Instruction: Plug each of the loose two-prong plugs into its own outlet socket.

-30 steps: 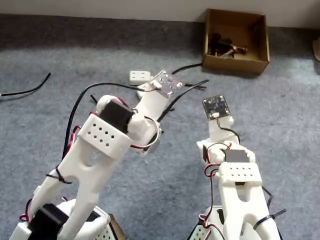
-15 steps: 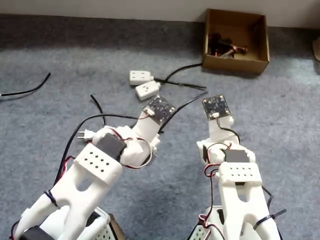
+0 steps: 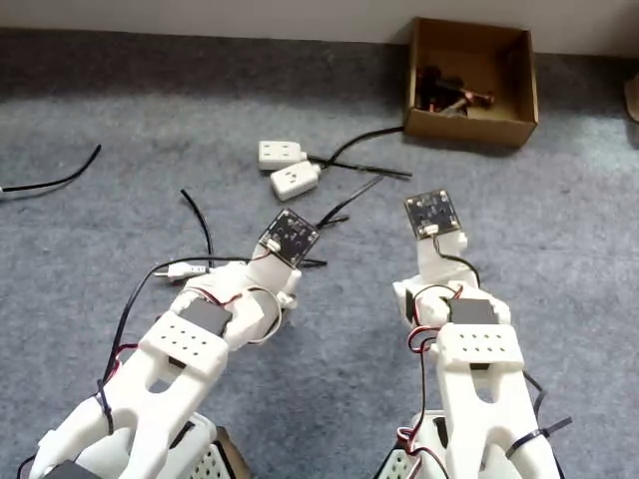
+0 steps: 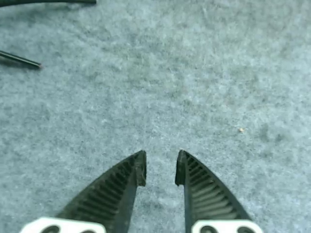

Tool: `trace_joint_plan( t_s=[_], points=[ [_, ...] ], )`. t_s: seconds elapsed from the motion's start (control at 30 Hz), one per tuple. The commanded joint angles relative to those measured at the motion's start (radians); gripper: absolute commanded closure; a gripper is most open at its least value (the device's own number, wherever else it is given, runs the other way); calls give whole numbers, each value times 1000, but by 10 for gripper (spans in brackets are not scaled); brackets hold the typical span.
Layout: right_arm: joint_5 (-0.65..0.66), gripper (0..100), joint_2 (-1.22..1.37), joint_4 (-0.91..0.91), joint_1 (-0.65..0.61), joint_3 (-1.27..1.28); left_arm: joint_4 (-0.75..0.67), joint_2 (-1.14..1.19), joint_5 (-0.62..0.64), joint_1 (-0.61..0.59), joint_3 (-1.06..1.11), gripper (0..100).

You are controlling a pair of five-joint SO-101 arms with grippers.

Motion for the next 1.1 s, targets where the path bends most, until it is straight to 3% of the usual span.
trace_joint_plan(
  t_s=[0.0, 0.2, 0.4, 0.5, 0.93, 1.07],
  points=[
    [11, 889, -31, -18, 12, -5, -37, -33, -8, -21, -1, 992],
    [11, 889, -33, -18, 12, -5, -31, -33, -8, -13, 2, 972],
    [11, 889, -33, -18, 12, -5, -38, -33, -8, 31, 39, 748],
    [11, 889, -35, -18, 12, -5, -38, -33, -9, 28, 33, 684],
    [11, 889, -35, -18, 12, -5, -83, -31, -11, -24, 51, 675],
    [11, 889, -35, -18, 12, -5, -199, -31, -126, -59, 122, 677]
  ],
)
